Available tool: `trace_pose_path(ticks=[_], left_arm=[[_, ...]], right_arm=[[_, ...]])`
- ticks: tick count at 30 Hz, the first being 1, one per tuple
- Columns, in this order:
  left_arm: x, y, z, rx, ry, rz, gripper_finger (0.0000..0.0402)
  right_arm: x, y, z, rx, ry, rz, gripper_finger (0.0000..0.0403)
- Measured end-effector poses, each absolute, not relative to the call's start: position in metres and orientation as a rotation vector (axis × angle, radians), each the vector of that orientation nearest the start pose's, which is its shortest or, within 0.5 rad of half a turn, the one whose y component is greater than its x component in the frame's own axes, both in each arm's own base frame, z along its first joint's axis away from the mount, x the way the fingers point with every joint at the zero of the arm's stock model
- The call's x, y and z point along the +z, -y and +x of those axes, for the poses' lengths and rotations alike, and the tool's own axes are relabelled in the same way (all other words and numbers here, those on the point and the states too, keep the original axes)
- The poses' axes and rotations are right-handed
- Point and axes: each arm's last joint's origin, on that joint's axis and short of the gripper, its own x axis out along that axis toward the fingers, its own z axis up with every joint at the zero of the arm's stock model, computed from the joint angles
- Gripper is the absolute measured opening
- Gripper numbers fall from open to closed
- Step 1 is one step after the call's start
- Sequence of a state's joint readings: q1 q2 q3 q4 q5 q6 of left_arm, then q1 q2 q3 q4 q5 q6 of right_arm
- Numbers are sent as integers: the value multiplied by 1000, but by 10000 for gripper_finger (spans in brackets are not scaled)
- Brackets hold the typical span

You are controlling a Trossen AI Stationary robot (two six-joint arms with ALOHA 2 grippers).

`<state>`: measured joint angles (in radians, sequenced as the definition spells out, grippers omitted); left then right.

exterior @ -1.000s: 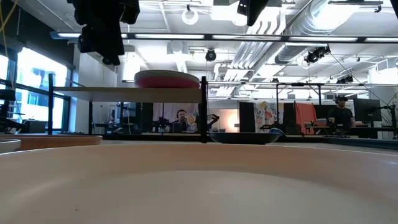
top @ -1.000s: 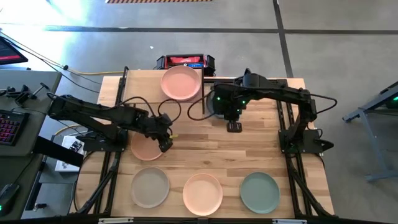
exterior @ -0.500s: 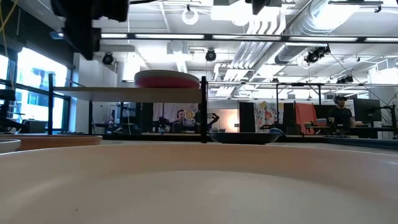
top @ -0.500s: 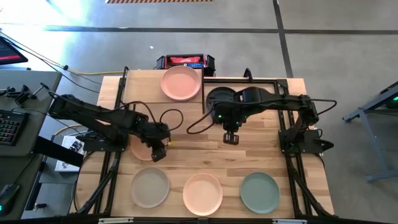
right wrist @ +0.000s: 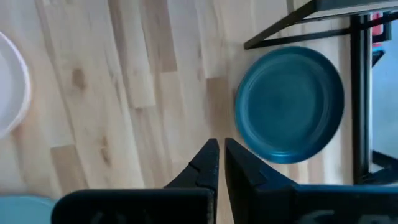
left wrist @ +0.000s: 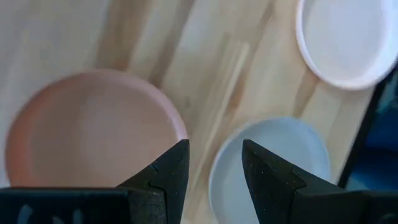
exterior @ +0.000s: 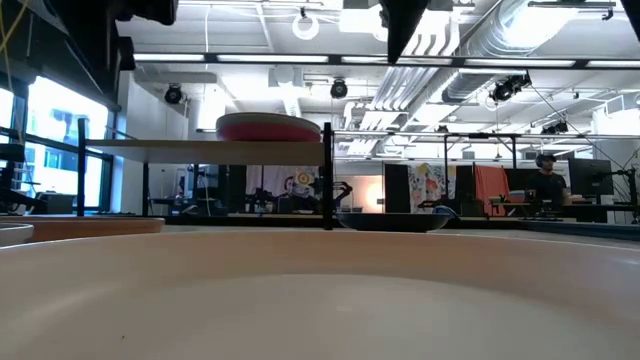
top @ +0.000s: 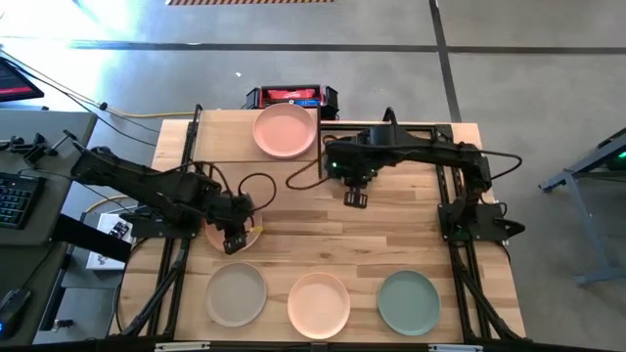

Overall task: Place and stack plates onto a shelf
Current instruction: Stack the black plate on top of the light orange plate on the shelf

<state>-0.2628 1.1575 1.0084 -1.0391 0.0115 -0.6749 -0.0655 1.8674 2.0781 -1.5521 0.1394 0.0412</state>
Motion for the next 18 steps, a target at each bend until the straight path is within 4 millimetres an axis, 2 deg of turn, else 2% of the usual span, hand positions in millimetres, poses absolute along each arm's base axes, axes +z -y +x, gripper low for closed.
trace_pose_path(ticks=[3,11,18], left_arm=[[282,50,189,213,-1178,-440,136],[289,44,177,339,-1119,-485,136],[297,39,166,418,-1046,-513,136]], right_arm=[[366,42,350,-160,-1355,-8,19],[347,80,360,-65,-1397,-96,93],[333,112,366,0,-1382,-39,108]])
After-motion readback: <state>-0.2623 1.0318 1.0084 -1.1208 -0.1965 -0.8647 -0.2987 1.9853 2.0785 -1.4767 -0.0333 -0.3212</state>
